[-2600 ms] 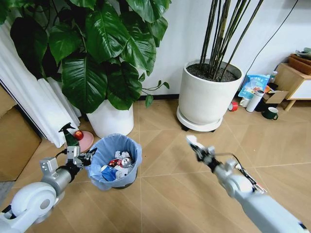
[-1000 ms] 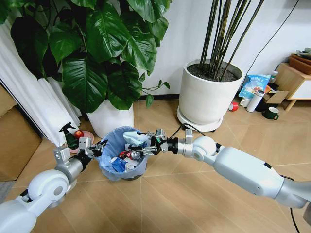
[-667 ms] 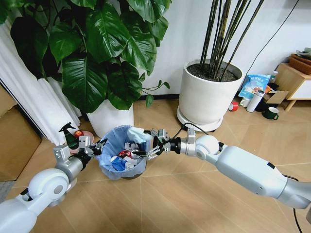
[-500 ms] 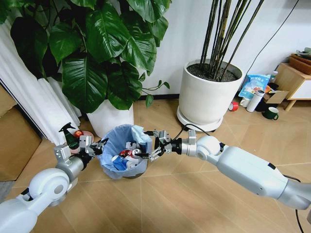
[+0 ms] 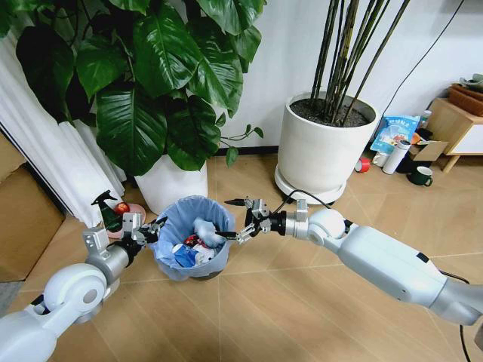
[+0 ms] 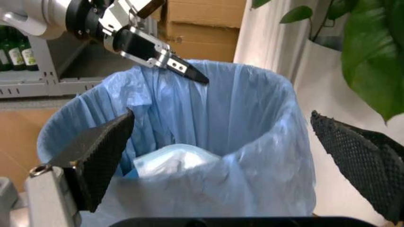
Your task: Pick up the trash bin and place the garbage on the floor into it.
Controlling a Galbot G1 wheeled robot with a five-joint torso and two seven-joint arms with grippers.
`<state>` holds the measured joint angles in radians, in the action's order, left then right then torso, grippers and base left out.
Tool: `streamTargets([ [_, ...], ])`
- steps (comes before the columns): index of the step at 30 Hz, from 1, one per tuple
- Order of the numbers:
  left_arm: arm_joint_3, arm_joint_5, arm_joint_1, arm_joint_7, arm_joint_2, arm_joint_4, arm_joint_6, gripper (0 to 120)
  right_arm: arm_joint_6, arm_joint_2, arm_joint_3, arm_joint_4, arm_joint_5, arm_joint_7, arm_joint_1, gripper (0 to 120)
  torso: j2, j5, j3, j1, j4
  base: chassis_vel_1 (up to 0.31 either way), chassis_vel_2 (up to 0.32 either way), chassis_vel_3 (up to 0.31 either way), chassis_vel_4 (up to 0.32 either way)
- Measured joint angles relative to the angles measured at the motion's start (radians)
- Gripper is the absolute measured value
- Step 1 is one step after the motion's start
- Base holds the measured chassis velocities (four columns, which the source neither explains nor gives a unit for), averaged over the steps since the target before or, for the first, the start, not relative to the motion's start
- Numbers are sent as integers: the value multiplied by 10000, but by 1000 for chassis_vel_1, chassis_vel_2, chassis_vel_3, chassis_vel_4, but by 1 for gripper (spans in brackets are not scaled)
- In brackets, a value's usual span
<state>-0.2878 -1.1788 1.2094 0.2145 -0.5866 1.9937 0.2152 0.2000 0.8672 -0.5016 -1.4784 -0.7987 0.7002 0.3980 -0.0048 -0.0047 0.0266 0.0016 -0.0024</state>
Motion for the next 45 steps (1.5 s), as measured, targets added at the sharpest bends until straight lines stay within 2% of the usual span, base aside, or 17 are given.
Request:
streamTargets([
  [6, -201, 18, 150, 17, -29, -28, 5, 0, -8, -368, 1037, 507, 76, -606, 1158, 100, 0, 2, 1, 0, 0, 0, 0, 0, 0],
  [8, -397, 75, 439, 5, -48, 16, 5, 0, -8, -541, 2257, 805, 342, -1239, 2207, 100, 0, -1, 0, 0, -2, 0, 0, 0, 0],
  [9, -397, 75, 439, 5, -48, 16, 5, 0, -8, -541, 2257, 805, 342, -1239, 2207, 100, 0, -1, 0, 0, -2, 0, 0, 0, 0],
  [10, -484, 103, 545, 3, -53, 42, 4, 0, -11, -577, 2709, 882, 481, -1416, 2584, 100, 0, 0, 0, 0, -4, 0, 0, 0, 0],
  [12, -773, 186, 941, -17, -72, 125, 2, 0, -10, -628, 4193, 1136, 942, -1703, 3846, 100, 0, 4, 0, 0, -1, 0, 0, 0, 0],
  [13, -773, 186, 941, -17, -72, 125, 2, 0, -10, -628, 4193, 1136, 942, -1703, 3846, 100, 0, 4, 0, 0, -1, 0, 0, 0, 0],
  [16, -1225, 284, 1482, -69, -63, 268, -17, 0, -17, -674, 6021, 1585, 1590, -1824, 5399, 100, 0, 5, -1, 0, -6, 0, 0, 0, 0],
  [20, -1622, 385, 1970, -122, -49, 428, -26, 0, 280, -636, 7175, 2521, 1971, -1710, 6260, 100, 0, 4, -1, 0, -3, 0, 0, 0, 0],
  [30, -2420, 424, 2719, -169, 128, 769, -48, 0, 285, -391, 8888, 4757, 2546, -1334, 6594, 100, 0, 1, 0, -1, 1, 0, 0, 0, 0],
  [40, -2751, 425, 2986, -205, 176, 843, -67, 0, 394, -133, 9449, 7107, 2971, -947, 6105, 100, 0, 5, 0, -1, -3, 0, 0, 0, 0],
  [45, -2755, 394, 2960, -168, 188, 859, -71, 0, 701, 54, 9562, 9202, 3458, -684, 5400, 100, 0, 1, 1, 0, -1, 0, 0, 0, 0],
])
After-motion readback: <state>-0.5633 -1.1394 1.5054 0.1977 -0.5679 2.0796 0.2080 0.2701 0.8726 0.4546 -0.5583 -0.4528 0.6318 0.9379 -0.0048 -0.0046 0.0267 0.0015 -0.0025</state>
